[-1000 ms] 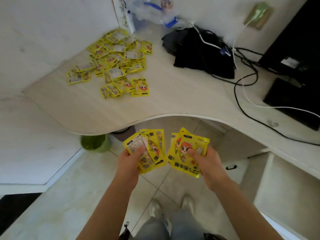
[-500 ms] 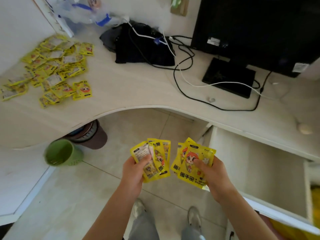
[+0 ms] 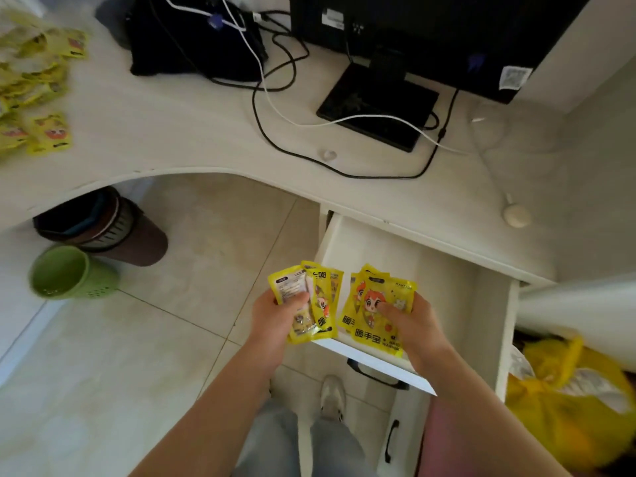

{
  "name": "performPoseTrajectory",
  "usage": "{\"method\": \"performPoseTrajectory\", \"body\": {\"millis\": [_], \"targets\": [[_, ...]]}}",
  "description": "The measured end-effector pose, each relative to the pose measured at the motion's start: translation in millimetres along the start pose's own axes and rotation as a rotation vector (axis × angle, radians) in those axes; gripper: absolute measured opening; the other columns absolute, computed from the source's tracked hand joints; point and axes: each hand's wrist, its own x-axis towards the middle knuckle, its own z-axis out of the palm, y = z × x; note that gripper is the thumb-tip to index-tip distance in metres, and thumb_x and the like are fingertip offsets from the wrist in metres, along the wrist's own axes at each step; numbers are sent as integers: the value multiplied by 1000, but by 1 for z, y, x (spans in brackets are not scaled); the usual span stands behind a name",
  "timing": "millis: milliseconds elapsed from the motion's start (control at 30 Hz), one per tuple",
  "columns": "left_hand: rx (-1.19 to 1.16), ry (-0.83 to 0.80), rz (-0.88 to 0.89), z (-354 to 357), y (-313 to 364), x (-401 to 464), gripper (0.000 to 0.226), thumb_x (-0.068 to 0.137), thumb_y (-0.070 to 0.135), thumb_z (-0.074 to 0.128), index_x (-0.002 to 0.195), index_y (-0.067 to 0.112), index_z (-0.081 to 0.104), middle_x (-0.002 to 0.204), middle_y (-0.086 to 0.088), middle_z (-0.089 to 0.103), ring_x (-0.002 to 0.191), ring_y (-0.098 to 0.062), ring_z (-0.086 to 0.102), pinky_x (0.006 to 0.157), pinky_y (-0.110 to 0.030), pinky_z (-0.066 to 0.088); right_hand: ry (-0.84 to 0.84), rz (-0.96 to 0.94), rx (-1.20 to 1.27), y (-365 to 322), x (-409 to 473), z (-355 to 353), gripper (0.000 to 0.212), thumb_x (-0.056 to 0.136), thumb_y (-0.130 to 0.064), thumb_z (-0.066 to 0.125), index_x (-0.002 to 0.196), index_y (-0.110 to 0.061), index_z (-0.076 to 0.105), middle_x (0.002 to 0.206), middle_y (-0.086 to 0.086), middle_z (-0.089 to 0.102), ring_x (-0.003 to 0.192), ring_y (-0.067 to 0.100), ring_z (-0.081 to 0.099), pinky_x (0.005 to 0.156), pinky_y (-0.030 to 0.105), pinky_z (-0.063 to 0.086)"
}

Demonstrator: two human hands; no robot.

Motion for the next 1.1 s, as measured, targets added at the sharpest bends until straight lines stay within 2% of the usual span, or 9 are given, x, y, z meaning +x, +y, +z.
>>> {"method": "performPoseTrajectory", "body": {"millis": [200, 300, 400, 500, 567, 667, 833, 967, 1100], "targets": [[164, 26, 50, 47, -10, 19, 20, 75, 4, 74, 90, 17, 71, 89, -9, 74, 87, -31, 71, 81, -49, 57, 97, 75, -1, 24, 26, -32, 26, 83, -8, 67, 107, -18, 64, 97, 6, 73, 89, 27, 70, 82, 48, 58], [210, -17, 68, 67, -12, 36, 21, 76, 3, 74, 93, 13, 70, 88, -7, 73, 86, -29, 70, 79, -44, 57, 133, 82, -12, 31, 43, -39, 25, 85, -7, 66, 108, -15, 61, 96, 5, 70, 83, 22, 68, 70, 36, 57], [296, -57, 69, 82, -20, 55, 29, 72, 6, 76, 99, 13, 68, 89, -3, 72, 78, -19, 68, 69, -33, 56, 130, 82, -25, 39, 60, -39, 26, 85, -9, 66, 110, -14, 60, 97, 6, 70, 79, 21, 66, 64, 30, 53], [414, -83, 25, 90, -33, 76, 38, 59, 19, 79, 94, 22, 64, 93, -3, 72, 83, -22, 70, 77, -41, 58, 124, 107, -42, 53, 77, -36, 30, 85, -12, 68, 112, -16, 56, 101, 5, 68, 72, 16, 61, 55, 25, 48], [459, -102, -3, 95, -41, 88, 36, 65, 12, 80, 93, 23, 61, 95, -3, 70, 85, -22, 67, 77, -38, 56, 142, 153, -37, 65, 89, -35, 34, 86, -13, 68, 115, -17, 51, 101, 5, 66, 71, 15, 59, 55, 25, 47], [520, -107, -9, 98, -50, 107, 28, 73, 4, 76, 87, 22, 60, 89, 0, 67, 79, -18, 63, 65, -27, 50, 135, 212, -52, 81, 107, -32, 39, 84, -14, 69, 118, -17, 49, 102, 7, 66, 72, 18, 59, 61, 31, 52], [608, -132, -38, 100, -62, 127, 32, 74, 0, 75, 97, 16, 61, 86, 1, 66, 70, -7, 59, 52, -20, 42, 77, 245, -83, 89, 129, -24, 35, 85, -13, 68, 114, -15, 48, 97, 7, 63, 65, 17, 56, 55, 28, 47], [655, -122, -42, 101, -71, 137, 34, 73, 2, 76, 103, 10, 62, 87, -5, 70, 66, -13, 64, 41, -17, 44, 113, 242, -141, 92, 139, -25, 34, 85, -8, 66, 113, -11, 47, 100, 8, 59, 71, 18, 55, 54, 27, 47], [724, -152, 5, 104, -75, 144, 25, 74, 9, 77, 94, 17, 64, 88, -5, 71, 75, -18, 67, 60, -25, 53, 124, 254, -250, 95, 143, -30, 35, 84, -9, 66, 112, -12, 45, 102, 8, 58, 81, 23, 58, 61, 34, 51]]}}
